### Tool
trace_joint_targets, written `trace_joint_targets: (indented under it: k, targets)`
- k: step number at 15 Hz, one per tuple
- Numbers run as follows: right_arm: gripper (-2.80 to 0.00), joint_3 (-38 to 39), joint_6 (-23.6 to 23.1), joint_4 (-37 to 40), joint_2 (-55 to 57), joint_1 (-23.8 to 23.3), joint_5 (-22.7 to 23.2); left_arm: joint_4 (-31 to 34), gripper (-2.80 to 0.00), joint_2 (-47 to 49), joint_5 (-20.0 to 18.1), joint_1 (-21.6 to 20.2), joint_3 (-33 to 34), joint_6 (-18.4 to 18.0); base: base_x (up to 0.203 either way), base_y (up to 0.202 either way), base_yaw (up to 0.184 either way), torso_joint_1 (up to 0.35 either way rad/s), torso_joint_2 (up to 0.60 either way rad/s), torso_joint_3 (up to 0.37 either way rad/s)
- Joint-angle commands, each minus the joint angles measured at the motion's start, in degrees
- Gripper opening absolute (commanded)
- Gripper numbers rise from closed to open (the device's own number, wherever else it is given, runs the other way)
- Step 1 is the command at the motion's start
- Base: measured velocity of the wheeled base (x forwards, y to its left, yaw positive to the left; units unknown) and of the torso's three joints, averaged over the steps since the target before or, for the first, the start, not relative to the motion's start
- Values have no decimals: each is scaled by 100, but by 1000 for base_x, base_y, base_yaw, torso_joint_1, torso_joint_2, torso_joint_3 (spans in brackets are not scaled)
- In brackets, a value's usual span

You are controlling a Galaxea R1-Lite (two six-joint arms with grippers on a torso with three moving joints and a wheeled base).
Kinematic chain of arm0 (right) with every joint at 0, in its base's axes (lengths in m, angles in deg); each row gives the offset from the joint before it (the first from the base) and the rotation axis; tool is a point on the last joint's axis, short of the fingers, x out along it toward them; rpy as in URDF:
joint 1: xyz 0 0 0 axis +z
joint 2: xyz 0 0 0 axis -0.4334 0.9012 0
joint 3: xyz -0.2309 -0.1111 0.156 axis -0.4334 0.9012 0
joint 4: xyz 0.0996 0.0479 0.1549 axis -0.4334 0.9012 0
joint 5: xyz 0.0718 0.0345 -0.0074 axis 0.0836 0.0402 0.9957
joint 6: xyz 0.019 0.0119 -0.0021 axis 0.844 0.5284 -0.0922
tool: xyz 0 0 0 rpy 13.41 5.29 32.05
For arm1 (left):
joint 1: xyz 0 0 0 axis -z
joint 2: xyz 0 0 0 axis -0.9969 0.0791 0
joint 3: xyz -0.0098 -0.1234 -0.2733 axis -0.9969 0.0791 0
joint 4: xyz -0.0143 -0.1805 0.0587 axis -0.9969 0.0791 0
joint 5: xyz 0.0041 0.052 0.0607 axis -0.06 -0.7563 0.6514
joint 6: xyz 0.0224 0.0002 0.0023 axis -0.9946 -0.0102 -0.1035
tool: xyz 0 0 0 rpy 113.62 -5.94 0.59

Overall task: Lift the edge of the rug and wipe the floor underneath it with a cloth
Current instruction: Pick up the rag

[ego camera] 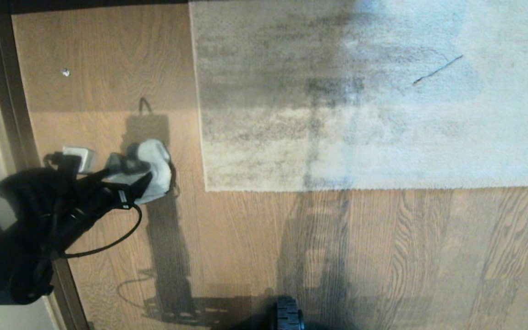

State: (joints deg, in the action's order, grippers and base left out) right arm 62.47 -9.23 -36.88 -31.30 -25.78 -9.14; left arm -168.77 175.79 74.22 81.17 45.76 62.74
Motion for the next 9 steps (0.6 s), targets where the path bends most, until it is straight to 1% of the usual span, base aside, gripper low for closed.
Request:
trace_joint_targets:
  k: [1,3,4,9]
  targets:
    - [-280,0,6,1,-2,1,-1,-43,0,40,-6,-2,4,-14,0,0,0,0,0,0]
    - [-280,0,2,-2,-2,1,-1,-43,0,40,-15,24,4,-14,0,0,0,0,0,0]
    - [-280,0,2,-2,-2,1,-1,-43,-280,40,-6,42,4,-5,0,0,0,0,0,0]
    - [-280,0,2,-2,-2,1,-1,-52,-280,-4,-6,78,4,3,0,0,0,0,0,0]
